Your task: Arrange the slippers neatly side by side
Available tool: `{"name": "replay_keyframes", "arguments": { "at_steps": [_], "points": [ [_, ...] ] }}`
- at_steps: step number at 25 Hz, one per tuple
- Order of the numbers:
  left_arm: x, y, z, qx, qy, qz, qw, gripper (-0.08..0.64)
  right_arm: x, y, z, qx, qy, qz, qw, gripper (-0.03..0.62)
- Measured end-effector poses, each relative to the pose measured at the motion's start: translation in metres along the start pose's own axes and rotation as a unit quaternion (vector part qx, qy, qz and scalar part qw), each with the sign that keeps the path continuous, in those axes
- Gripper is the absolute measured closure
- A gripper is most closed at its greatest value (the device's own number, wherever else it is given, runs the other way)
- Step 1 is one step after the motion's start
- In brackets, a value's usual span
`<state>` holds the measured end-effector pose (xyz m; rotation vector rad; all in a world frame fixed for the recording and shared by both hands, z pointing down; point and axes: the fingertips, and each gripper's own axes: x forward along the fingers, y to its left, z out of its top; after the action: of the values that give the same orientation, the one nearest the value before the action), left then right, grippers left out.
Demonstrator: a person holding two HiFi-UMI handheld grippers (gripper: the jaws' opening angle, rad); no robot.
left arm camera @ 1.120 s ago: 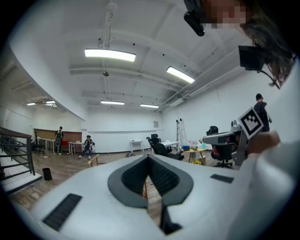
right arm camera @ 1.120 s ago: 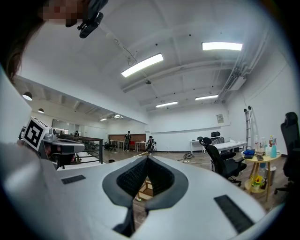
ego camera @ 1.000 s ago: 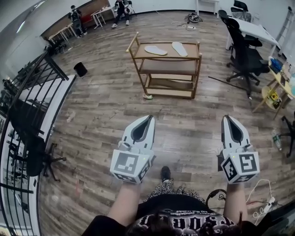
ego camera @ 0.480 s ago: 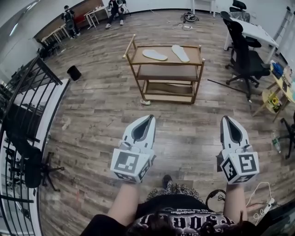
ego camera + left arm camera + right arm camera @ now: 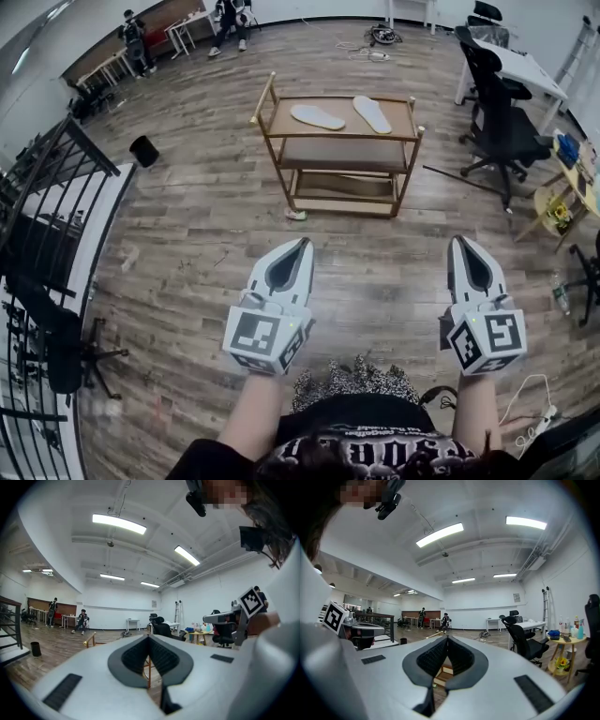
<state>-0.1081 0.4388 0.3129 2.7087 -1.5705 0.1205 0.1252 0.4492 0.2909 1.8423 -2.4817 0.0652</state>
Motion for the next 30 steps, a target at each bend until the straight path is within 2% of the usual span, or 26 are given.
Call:
{"name": "replay_keyframes", "arguments": {
  "at_steps": [4,12,22,30],
  "points": [
    [0.014,0.004,-0.007,-0.003,0.009,-0.009,0.9999,0.569,0.018,-0.001,-0.001,0.001,0.002,0.004,1.0,0.588],
    [0.063,0.014,-0.012,-0.002,0.021,-0.005,0.9998,0.569,0.074,-0.025,-0.003,0.0,0.002,0.016,1.0,0.588],
    [0.155,0.037,0.019,0.023,0.001,0.018,0.9996,0.569,0.159,-0.073,0.014,-0.006,-0.015,0.041,0.999,0.588],
    [0.202,0.042,0.022,0.011,0.002,0.038,0.9992,0.569,0.195,-0.108,0.013,-0.006,-0.012,0.051,0.999,0.588]
  ]
}}
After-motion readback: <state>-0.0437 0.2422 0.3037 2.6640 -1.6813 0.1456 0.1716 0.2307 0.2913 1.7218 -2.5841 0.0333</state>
